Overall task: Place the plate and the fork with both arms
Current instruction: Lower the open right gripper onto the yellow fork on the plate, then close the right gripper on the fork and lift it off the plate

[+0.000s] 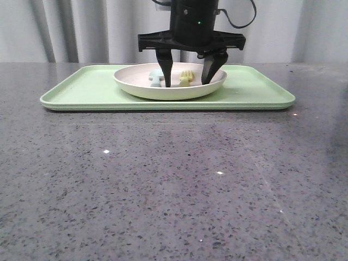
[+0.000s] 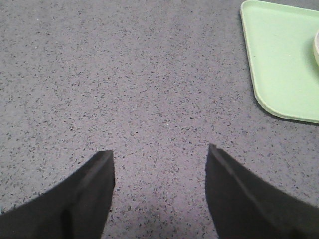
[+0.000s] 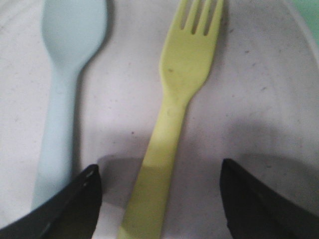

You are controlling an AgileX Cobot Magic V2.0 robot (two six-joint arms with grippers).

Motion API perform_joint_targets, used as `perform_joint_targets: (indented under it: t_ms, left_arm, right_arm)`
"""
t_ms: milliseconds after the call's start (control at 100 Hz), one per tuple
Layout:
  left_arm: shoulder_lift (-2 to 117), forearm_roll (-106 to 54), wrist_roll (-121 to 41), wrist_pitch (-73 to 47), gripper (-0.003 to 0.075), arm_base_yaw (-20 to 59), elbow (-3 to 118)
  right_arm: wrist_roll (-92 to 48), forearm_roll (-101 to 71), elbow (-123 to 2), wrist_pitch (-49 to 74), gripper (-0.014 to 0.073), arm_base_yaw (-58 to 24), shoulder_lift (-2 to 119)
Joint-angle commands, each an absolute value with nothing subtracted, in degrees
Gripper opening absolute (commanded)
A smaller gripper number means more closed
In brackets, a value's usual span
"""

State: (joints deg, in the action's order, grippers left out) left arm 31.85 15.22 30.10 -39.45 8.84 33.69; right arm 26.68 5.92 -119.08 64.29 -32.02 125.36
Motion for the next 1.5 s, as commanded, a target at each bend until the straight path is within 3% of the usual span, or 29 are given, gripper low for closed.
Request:
perform_joint_targets:
  t_ms: [0, 150, 370, 560, 1490]
  left_arm:
    - [32.08, 15.67, 30.69, -35.96, 0.0399, 8.78, 35.10]
    - [32.08, 15.67, 30.69, -35.96, 0.0399, 8.78, 35.10]
    - [32.08, 15.67, 30.69, -35.96, 0.0399, 8.78, 35.10]
    - [32.08, 15.67, 30.69, -35.96, 0.0399, 8.78, 35.10]
    - [32.08, 15.67, 30.69, -35.96, 0.0399, 8.78, 35.10]
  right_arm:
    - [26.66, 5.82, -120.88, 63.24, 0.0509, -31.79, 122.45]
    - [26.66, 5.58, -120.88, 63.45, 0.0480, -31.79, 122.45]
    - [26.66, 5.58, -120.88, 64.08, 0.0211, -31.79, 122.45]
    - [26.67, 5.54, -120.88, 64.34, 0.0097, -31.79, 122.45]
    - [26.72, 5.65, -121.14, 65.82, 0.0073, -31.02, 115.29]
